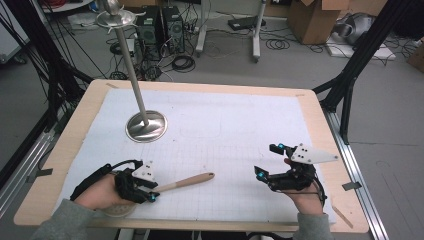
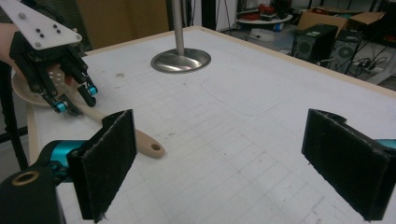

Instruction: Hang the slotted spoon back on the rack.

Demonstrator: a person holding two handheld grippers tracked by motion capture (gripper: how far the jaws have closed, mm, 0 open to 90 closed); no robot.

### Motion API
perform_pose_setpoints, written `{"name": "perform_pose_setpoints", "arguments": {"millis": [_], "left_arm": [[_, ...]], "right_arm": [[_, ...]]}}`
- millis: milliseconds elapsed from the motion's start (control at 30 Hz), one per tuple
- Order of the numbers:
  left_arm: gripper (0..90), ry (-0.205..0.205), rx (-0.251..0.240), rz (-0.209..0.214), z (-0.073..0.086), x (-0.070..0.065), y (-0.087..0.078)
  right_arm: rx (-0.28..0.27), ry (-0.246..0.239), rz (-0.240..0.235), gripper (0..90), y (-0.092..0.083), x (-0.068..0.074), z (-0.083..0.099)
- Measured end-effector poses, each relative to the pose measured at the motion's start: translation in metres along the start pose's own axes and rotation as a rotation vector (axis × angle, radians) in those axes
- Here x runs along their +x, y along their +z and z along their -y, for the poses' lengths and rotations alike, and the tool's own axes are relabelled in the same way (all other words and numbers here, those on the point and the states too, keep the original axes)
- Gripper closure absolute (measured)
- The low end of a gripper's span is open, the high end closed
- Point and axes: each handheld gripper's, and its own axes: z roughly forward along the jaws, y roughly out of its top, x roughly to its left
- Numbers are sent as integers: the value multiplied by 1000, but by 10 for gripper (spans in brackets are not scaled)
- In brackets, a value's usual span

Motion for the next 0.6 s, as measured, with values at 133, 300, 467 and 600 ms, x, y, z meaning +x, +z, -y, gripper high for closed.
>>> {"name": "perform_pose_setpoints", "arguments": {"millis": [133, 300, 467, 600], "left_arm": [[696, 8, -1, 2, 0, 1, 0], [773, 25, -8, 7, 0, 0, 1], [777, 19, -16, 0, 1, -2, 0], [778, 24, -18, -16, 2, -4, 0]], "right_arm": [[-2, -7, -3, 94, 1, 0, 0], [-5, -5, 1, 94, 0, 0, 0], [-2, -8, -1, 94, 0, 1, -1], [-3, -6, -2, 94, 0, 1, -1]]}}
